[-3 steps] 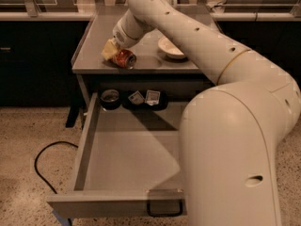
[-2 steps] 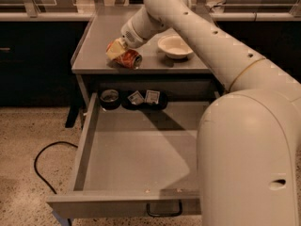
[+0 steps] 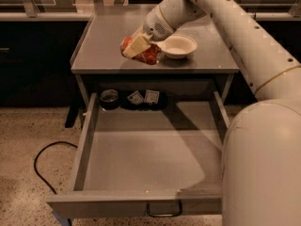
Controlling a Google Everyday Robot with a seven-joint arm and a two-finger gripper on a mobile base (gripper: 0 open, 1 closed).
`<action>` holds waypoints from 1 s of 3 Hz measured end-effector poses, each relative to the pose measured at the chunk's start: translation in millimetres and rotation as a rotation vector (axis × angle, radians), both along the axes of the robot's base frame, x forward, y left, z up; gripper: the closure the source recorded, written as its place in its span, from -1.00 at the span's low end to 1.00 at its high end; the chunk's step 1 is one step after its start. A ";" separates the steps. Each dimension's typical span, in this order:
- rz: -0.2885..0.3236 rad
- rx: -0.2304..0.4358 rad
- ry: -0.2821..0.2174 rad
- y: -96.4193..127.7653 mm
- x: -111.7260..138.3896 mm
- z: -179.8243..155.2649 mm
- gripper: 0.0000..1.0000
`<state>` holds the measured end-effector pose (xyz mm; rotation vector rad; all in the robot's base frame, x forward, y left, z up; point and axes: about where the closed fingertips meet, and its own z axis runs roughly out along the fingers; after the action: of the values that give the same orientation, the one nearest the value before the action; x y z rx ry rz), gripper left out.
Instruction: Place coke can into top drawer
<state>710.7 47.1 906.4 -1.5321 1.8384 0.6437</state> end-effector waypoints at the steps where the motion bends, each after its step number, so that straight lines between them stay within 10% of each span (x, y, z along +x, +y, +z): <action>1: 0.129 -0.037 0.021 -31.1 -31.4 6.6 1.00; 3: 0.174 -0.065 0.063 -32.7 -44.5 -1.8 1.00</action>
Offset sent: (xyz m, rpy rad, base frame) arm -0.0256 -0.0262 0.0062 -0.0284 0.0145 0.1065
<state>666.1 14.4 904.5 -1.7471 1.8010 0.7259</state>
